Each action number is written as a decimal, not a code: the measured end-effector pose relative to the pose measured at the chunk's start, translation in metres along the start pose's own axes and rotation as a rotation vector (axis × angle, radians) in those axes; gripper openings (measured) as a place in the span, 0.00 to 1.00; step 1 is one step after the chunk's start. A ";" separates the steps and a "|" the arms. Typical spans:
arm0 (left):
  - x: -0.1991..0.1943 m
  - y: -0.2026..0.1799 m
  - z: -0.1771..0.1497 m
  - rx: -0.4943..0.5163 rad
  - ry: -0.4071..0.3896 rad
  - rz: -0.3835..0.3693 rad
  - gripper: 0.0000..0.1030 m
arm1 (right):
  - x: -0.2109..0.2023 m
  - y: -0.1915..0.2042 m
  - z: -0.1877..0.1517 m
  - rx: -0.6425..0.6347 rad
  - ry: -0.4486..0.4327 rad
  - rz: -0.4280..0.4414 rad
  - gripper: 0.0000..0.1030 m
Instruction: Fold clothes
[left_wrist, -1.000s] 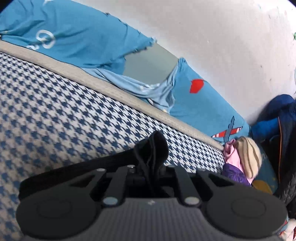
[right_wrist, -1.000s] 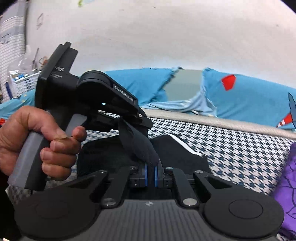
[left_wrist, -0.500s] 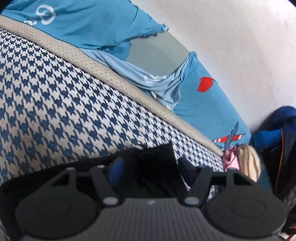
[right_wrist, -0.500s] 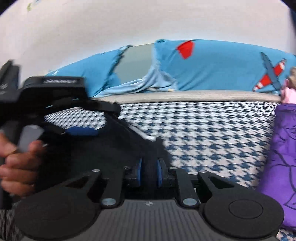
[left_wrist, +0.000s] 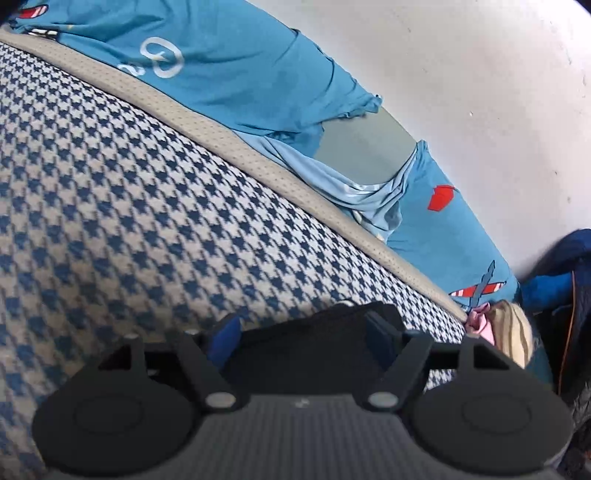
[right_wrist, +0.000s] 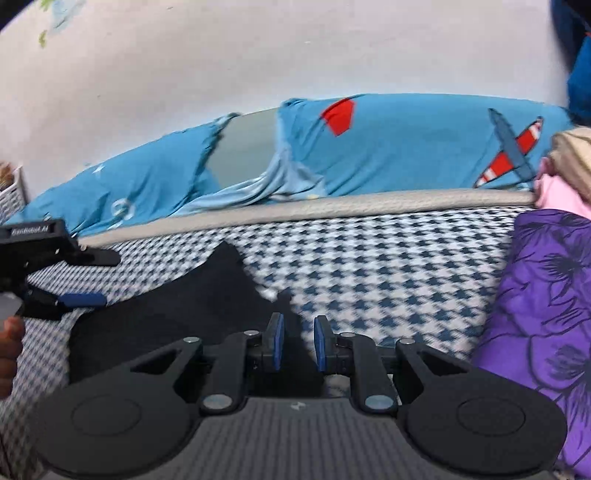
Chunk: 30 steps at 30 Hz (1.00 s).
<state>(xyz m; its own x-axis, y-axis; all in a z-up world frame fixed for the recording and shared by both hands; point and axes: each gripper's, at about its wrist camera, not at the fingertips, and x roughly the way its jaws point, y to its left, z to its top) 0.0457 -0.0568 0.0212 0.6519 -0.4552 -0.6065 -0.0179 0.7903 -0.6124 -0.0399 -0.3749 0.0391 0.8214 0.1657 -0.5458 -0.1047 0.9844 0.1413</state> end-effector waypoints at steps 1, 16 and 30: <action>-0.004 0.003 0.000 0.004 0.003 0.000 0.69 | 0.000 0.004 -0.001 -0.009 0.006 0.011 0.16; -0.037 0.017 -0.020 0.040 0.067 -0.045 0.70 | 0.027 0.050 0.004 -0.064 0.088 0.116 0.17; -0.019 0.037 -0.024 -0.003 0.125 -0.056 0.70 | 0.046 0.070 0.004 -0.103 0.135 0.149 0.17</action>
<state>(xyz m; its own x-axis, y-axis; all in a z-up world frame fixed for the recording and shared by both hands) 0.0146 -0.0287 -0.0020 0.5526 -0.5463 -0.6294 0.0137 0.7611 -0.6485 -0.0076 -0.2988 0.0272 0.7110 0.3093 -0.6315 -0.2815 0.9482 0.1474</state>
